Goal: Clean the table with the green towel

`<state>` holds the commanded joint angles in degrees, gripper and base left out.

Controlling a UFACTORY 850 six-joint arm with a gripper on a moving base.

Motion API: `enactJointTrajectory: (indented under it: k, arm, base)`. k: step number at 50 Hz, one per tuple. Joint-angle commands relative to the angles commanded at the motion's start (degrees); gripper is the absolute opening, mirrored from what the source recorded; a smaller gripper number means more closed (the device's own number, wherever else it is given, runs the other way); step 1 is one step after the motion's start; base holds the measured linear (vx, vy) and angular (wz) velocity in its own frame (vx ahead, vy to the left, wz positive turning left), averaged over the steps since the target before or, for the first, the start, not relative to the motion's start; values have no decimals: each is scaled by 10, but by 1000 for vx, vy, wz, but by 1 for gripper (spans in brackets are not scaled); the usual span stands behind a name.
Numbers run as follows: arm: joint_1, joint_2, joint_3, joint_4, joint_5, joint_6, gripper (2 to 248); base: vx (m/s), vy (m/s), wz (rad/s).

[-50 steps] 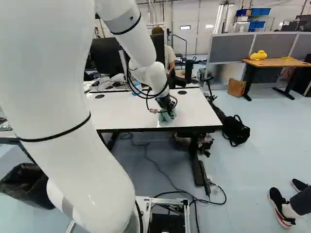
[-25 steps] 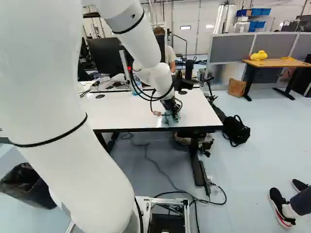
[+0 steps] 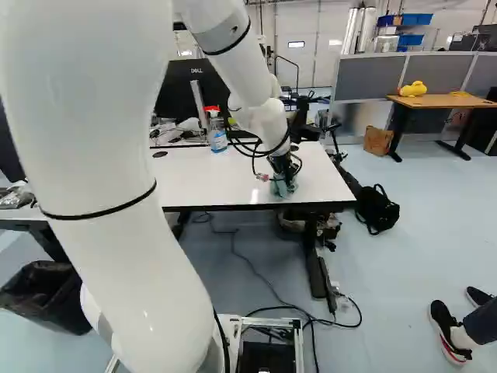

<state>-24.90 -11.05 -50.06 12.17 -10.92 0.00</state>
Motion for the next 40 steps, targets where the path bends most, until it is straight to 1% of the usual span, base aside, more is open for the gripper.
enactJointTrajectory:
  k: [25,34,40]
  arm:
    - [21,-57,-69,0,0,0,37]
    - [33,-74,-89,0,0,0,37]
    - [43,-78,-95,0,0,0,37]
  base:
    - [0,0,0]
    - [0,0,0]
    - [0,0,0]
